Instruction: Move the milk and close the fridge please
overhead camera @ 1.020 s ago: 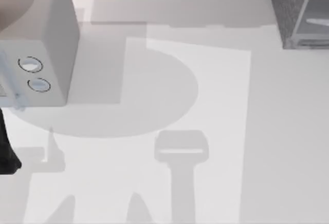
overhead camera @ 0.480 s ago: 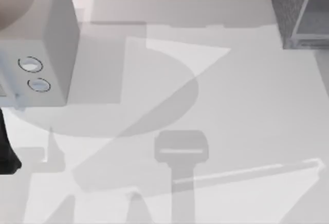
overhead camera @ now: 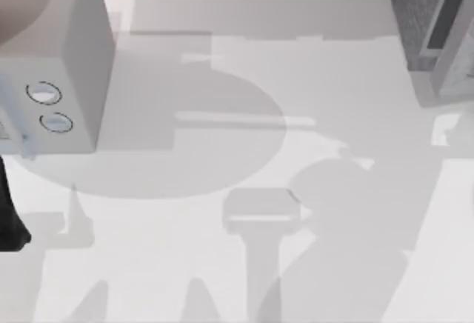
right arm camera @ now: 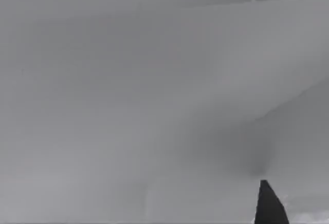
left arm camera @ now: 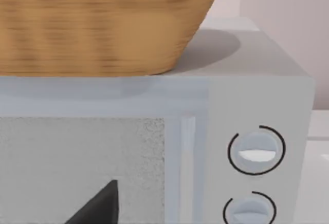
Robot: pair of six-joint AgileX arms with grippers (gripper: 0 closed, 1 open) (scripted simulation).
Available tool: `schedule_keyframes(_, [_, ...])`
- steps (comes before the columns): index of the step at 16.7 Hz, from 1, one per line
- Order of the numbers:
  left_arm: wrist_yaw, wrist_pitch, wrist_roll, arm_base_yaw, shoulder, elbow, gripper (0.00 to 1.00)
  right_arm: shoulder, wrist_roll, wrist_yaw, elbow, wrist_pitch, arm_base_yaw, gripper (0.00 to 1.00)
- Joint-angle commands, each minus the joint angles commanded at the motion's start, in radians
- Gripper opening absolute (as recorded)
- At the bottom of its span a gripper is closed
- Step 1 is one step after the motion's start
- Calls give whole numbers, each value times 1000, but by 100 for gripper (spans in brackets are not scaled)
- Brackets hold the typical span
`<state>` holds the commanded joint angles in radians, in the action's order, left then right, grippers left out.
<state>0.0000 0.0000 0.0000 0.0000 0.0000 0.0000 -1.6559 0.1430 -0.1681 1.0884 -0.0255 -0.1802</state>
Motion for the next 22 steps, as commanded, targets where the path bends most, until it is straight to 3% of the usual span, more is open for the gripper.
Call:
schedule_keyframes(4, [0,0,0,0,0,0,100,31,-129,144,-67,60,147,100])
schedule_keyframes(12, [0,0,0,0,0,0,100,15,-141,167,-68,64,146,100])
schedule_keyframes(22, [0,0,0,0,0,0,100,-299,-139,175,330,-16,146,100])
